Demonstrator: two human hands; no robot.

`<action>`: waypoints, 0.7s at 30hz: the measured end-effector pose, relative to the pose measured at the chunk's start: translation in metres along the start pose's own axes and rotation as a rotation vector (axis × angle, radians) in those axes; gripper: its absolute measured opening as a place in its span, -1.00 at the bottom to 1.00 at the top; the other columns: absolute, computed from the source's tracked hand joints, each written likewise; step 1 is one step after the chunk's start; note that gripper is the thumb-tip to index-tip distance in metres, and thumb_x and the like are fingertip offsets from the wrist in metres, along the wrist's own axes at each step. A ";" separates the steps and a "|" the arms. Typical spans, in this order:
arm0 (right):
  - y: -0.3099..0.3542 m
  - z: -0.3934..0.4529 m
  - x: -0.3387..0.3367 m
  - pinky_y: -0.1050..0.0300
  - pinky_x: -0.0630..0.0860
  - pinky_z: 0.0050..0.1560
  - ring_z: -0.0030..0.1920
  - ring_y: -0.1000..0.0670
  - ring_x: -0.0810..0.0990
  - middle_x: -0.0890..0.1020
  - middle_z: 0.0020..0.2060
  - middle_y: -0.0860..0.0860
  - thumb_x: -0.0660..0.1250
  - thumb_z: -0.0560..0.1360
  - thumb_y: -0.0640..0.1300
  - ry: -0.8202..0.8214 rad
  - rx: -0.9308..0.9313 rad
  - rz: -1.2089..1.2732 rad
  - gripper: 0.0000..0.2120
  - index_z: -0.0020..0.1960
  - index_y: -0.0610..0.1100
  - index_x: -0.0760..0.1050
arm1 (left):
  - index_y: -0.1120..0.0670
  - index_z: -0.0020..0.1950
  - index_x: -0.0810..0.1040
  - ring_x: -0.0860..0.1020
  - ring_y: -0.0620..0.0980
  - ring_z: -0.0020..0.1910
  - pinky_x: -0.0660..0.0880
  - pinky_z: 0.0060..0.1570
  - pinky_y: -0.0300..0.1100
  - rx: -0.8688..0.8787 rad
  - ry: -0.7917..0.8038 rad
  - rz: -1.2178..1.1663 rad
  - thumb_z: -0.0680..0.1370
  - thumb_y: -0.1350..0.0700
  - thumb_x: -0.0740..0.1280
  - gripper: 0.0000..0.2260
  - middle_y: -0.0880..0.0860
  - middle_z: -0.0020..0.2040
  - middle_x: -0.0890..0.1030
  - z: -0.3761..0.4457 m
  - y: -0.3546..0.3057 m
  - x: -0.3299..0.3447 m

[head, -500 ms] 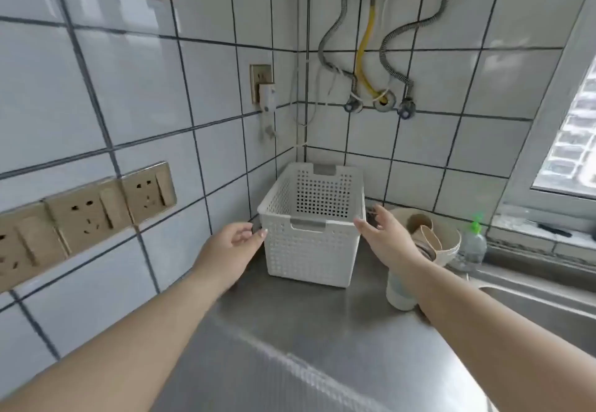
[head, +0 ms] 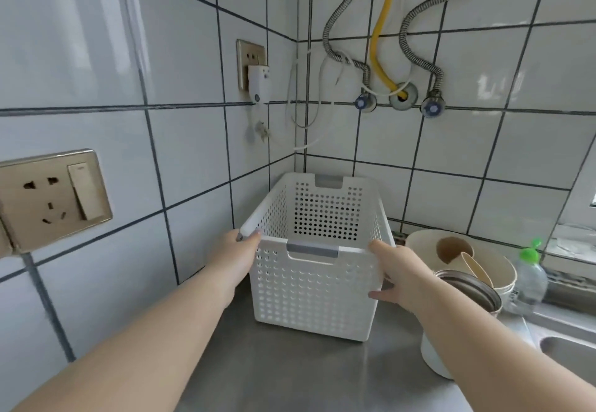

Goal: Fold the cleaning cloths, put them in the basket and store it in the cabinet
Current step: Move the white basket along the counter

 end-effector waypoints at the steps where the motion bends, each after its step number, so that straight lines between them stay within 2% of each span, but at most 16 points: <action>1: -0.003 0.004 -0.001 -0.18 0.59 -0.03 0.16 -0.15 0.49 0.52 0.15 -0.11 0.25 0.45 -0.05 0.008 -0.003 -0.001 -0.65 0.22 -0.10 0.43 | 0.09 0.24 0.49 0.53 0.02 -0.05 0.43 0.16 0.01 0.023 0.004 0.027 0.58 -0.07 0.23 -0.68 0.06 0.00 0.59 0.005 0.001 0.001; 4: -0.011 0.010 -0.004 -0.15 0.58 -0.01 0.09 -0.11 0.54 0.58 0.08 -0.07 0.22 0.45 -0.06 0.034 -0.005 -0.016 -0.68 0.19 -0.05 0.44 | 0.06 0.04 0.54 0.52 -0.01 -0.14 0.42 0.03 -0.07 0.007 0.004 0.035 0.57 -0.06 0.24 -0.78 0.03 -0.11 0.59 0.011 0.006 -0.005; 7: -0.014 0.009 -0.003 -0.13 0.58 -0.01 0.10 -0.10 0.54 0.57 0.09 -0.06 0.19 0.48 -0.07 0.021 -0.019 0.006 -0.70 0.20 -0.04 0.42 | 0.02 0.04 0.53 0.55 0.03 0.01 0.46 0.10 -0.03 -0.064 0.019 -0.054 0.56 -0.04 0.27 -0.83 0.03 -0.05 0.59 0.013 0.010 -0.005; 9: -0.014 0.004 -0.002 -0.14 0.57 0.00 0.12 -0.12 0.53 0.55 0.11 -0.07 0.18 0.49 -0.08 0.012 -0.024 0.019 -0.71 0.20 -0.05 0.41 | 0.02 0.02 0.51 0.54 0.04 0.03 0.47 0.11 -0.01 -0.086 0.004 -0.065 0.56 0.02 0.25 -0.88 0.03 -0.06 0.58 0.013 0.011 -0.004; 12: -0.019 -0.009 -0.005 -0.15 0.55 0.07 0.11 -0.11 0.55 0.57 0.10 -0.06 0.17 0.51 -0.14 0.060 -0.007 0.059 -0.73 0.19 -0.03 0.42 | 0.03 -0.08 0.51 0.55 0.07 0.03 0.50 -0.01 -0.06 -0.109 -0.023 -0.035 0.52 0.12 0.21 -0.91 0.06 -0.10 0.57 0.007 0.008 -0.009; 14: -0.025 -0.022 -0.012 -0.15 0.53 0.12 0.03 -0.09 0.59 0.61 0.03 -0.06 0.16 0.52 -0.21 0.117 0.028 0.099 -0.77 0.13 -0.05 0.46 | 0.08 -0.04 0.54 0.56 0.10 0.03 0.50 -0.08 -0.08 -0.132 -0.043 -0.005 0.50 0.19 0.19 -0.86 0.09 -0.09 0.57 -0.004 0.009 -0.016; 17: -0.037 -0.039 -0.018 -0.06 0.54 -0.02 -0.05 -0.11 0.57 0.60 -0.05 -0.09 0.15 0.50 -0.30 0.124 0.026 0.140 -0.78 0.04 -0.11 0.49 | 0.13 0.06 0.53 0.55 0.04 -0.08 0.57 -0.19 -0.13 -0.136 -0.009 0.005 0.52 0.29 0.17 -0.80 0.11 -0.01 0.58 -0.025 0.017 -0.024; 19: -0.040 -0.055 -0.019 -0.01 0.53 -0.13 -0.12 -0.10 0.52 0.55 -0.15 -0.10 0.12 0.51 -0.34 0.056 0.013 0.194 -0.79 -0.09 -0.11 0.47 | 0.15 0.00 0.55 0.59 0.05 -0.09 0.61 -0.26 -0.17 -0.124 0.031 0.002 0.51 0.34 0.18 -0.80 0.16 0.04 0.60 -0.040 0.019 -0.030; 21: -0.036 -0.077 -0.021 -0.06 0.53 -0.10 -0.22 -0.07 0.47 0.49 -0.25 -0.06 0.08 0.51 -0.36 0.018 0.015 0.221 -0.75 -0.16 -0.09 0.44 | 0.15 -0.11 0.55 0.62 0.11 -0.07 0.62 -0.29 -0.15 -0.130 0.033 0.017 0.50 0.36 0.19 -0.81 0.20 0.04 0.61 -0.058 0.017 -0.042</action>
Point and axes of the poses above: each hand's wrist, its own z-axis towards the middle knuckle, its own x-axis out of the palm, y = z × x, the point moved 1 cm from there along z, towards the middle knuckle
